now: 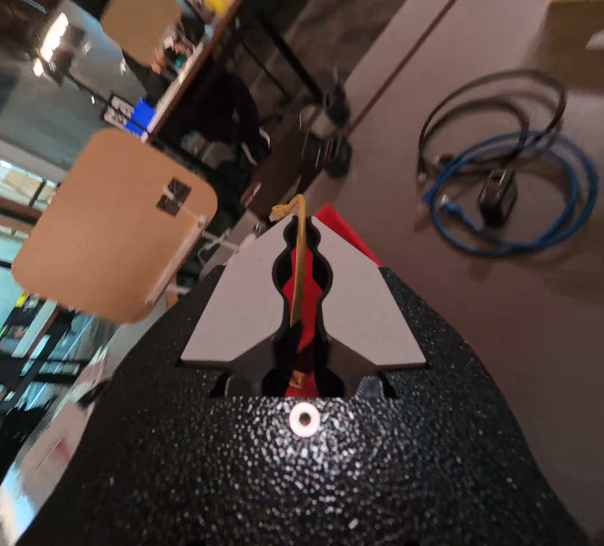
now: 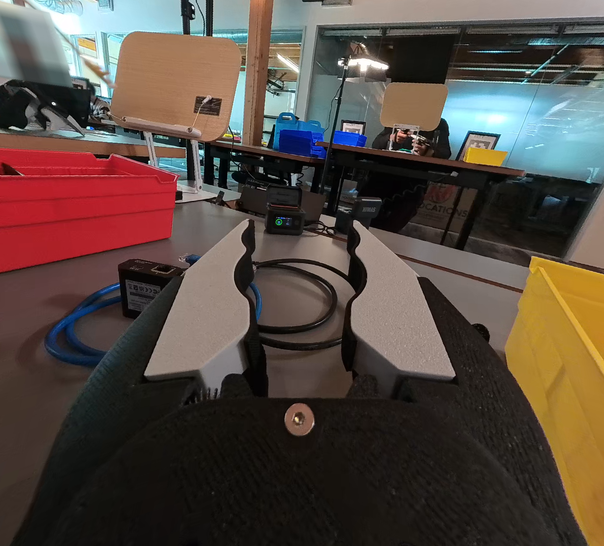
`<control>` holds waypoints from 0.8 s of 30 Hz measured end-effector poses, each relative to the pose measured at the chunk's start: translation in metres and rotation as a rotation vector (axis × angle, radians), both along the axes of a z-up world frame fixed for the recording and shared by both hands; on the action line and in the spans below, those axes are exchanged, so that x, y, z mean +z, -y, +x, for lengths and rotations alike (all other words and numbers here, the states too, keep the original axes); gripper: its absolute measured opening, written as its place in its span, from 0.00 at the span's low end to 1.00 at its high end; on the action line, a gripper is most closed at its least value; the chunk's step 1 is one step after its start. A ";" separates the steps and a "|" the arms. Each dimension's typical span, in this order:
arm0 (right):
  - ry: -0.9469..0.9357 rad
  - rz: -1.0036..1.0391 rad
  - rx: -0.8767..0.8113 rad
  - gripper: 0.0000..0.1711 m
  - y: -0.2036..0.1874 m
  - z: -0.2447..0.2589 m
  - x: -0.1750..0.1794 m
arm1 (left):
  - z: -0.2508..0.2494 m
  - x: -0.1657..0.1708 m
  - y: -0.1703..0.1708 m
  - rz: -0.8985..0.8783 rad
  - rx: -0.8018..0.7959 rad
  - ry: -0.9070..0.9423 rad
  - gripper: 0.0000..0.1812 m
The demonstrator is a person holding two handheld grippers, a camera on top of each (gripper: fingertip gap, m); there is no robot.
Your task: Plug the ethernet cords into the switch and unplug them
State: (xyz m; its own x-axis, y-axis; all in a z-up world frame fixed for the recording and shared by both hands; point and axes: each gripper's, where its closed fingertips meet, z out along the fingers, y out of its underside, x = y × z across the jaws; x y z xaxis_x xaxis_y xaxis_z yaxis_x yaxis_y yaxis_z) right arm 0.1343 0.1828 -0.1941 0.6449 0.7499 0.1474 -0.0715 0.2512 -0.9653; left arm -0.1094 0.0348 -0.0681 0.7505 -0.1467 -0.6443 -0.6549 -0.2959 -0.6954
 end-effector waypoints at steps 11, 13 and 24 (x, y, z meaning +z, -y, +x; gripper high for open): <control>0.027 0.009 -0.018 0.33 -0.002 -0.001 -0.004 | 0.132 -0.056 -0.154 -0.008 -0.189 0.212 0.02; 0.025 0.017 -0.019 0.33 -0.002 -0.001 -0.003 | 0.144 -0.066 -0.171 0.007 -0.196 0.167 0.02; 0.034 0.026 -0.024 0.33 -0.003 -0.002 -0.003 | 0.207 -0.084 -0.233 0.097 -0.421 0.070 0.02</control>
